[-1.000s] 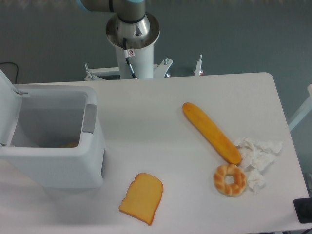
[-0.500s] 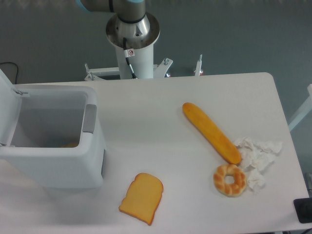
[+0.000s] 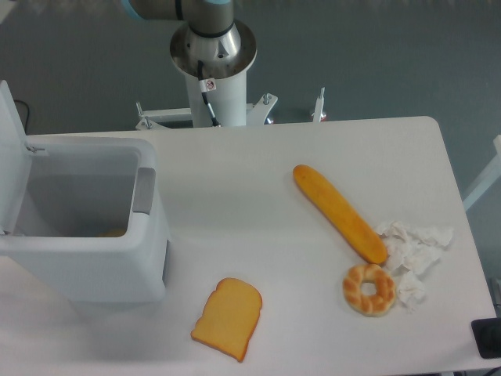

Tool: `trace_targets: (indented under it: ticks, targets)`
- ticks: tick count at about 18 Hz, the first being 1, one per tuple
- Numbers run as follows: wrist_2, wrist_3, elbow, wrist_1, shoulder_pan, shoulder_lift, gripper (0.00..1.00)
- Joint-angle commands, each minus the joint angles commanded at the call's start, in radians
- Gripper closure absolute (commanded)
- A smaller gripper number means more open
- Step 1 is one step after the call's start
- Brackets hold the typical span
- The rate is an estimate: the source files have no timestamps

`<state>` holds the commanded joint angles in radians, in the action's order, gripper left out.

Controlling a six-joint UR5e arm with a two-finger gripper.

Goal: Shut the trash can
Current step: 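Push the raised lid forward and down with the gripper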

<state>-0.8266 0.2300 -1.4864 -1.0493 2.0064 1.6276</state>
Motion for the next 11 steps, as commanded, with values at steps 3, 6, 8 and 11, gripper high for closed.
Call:
trace_targets:
  ticks: [3,6,8,11]
  targets:
    - [-0.035,0.058,-0.015,-0.003,0.011,0.002,0.00]
    - [-0.042,0.077,-0.032,-0.002,0.034,0.000,0.00]
    - [-0.049,0.077,-0.034,-0.002,0.054,-0.002,0.00]
    - [-0.078,0.077,-0.034,-0.003,0.064,-0.002,0.00]
